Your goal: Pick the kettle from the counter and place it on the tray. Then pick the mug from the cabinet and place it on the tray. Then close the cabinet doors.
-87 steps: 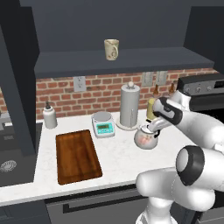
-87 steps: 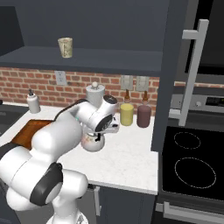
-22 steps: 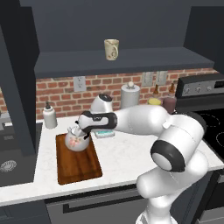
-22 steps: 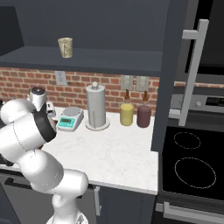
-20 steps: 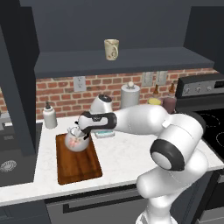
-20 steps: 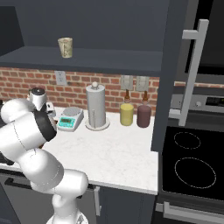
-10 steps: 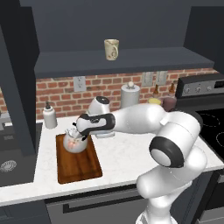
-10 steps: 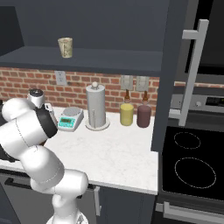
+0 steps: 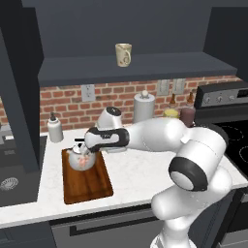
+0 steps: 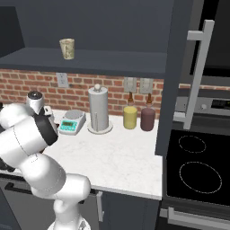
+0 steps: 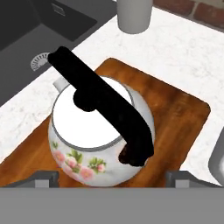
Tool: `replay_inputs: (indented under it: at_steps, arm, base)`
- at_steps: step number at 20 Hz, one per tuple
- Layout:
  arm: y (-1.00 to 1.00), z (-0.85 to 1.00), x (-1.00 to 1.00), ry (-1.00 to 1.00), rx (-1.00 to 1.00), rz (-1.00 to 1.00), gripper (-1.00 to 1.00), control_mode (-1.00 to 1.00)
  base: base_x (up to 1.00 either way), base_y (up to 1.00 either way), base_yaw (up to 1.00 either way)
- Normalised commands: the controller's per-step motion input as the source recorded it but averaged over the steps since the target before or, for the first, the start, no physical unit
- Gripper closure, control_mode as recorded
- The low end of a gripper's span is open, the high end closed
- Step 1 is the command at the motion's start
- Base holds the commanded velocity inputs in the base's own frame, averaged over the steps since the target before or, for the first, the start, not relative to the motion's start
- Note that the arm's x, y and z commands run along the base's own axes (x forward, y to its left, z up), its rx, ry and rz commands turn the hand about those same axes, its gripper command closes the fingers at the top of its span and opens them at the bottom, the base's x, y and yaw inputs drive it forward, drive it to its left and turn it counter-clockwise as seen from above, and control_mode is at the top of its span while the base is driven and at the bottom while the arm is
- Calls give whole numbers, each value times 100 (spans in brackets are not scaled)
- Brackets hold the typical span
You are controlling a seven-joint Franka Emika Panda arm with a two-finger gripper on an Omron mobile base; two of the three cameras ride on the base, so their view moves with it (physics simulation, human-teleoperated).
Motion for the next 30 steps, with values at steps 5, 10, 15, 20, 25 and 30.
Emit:
replay_inputs:
  at_steps: [5,10,15,20,25,30]
  arm:
    - [0,18,-61,-15,0,3,-100,-100]
    - [-16,61,-56,-19,5,2,-100,-100]
    - [-53,80,-53,-9,12,0,-100,-100]
    - [-44,87,-73,-1,10,-10,-100,-100]
    - [-32,100,-50,3,3,-26,-100,-100]
    - [-24,79,-21,25,-8,-26,-100,-100]
  base:
    - [0,0,0]
    - [0,0,0]
    - [0,0,0]
    - [0,0,0]
    - [0,0,0]
    - [0,0,0]
